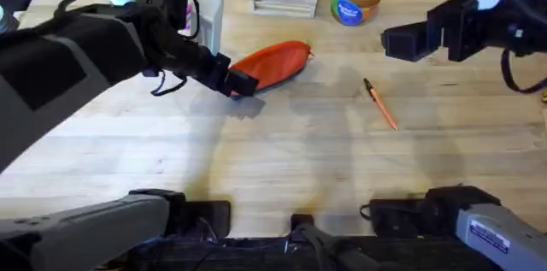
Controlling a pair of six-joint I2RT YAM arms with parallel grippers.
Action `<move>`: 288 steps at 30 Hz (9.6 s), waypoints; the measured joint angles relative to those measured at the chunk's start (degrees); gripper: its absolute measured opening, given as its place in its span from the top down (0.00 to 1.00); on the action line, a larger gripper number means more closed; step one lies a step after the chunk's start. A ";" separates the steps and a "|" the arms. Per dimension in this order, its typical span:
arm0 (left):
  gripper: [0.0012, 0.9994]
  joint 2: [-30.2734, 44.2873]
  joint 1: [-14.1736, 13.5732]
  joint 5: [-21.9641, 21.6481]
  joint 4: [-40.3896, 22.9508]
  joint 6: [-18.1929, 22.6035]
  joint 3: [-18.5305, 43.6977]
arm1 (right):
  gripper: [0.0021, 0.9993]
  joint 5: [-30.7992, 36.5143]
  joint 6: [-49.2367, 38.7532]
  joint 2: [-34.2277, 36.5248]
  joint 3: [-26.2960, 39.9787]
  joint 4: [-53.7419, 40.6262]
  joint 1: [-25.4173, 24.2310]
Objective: Unzip the bag, pick up the pens from the table one at a time and place them inside, then zip the bag closed.
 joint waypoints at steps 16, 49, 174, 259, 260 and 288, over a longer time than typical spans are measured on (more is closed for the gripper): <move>0.90 -0.07 -0.17 1.23 0.74 2.18 0.02 | 0.00 -0.02 0.00 4.47 0.02 -0.55 0.00; 0.94 -0.59 -0.15 2.18 0.61 2.14 0.02 | 0.00 -24.99 -54.72 37.19 0.35 19.78 6.88; 0.34 -0.58 -0.20 0.65 1.29 2.54 0.02 | 0.00 -34.28 -45.94 42.05 0.55 35.64 20.48; 0.01 -12.96 12.02 -3.85 -16.59 8.37 3.67 | 0.97 -18.01 -57.83 51.40 19.15 14.40 24.55; 0.01 -12.96 12.02 -3.85 -16.59 8.37 3.67 | 0.97 -18.06 -57.86 51.61 19.15 14.41 24.57; 0.01 -12.96 12.02 -3.85 -16.59 8.37 3.67 | 0.00 -17.25 -58.23 54.02 19.17 11.99 26.08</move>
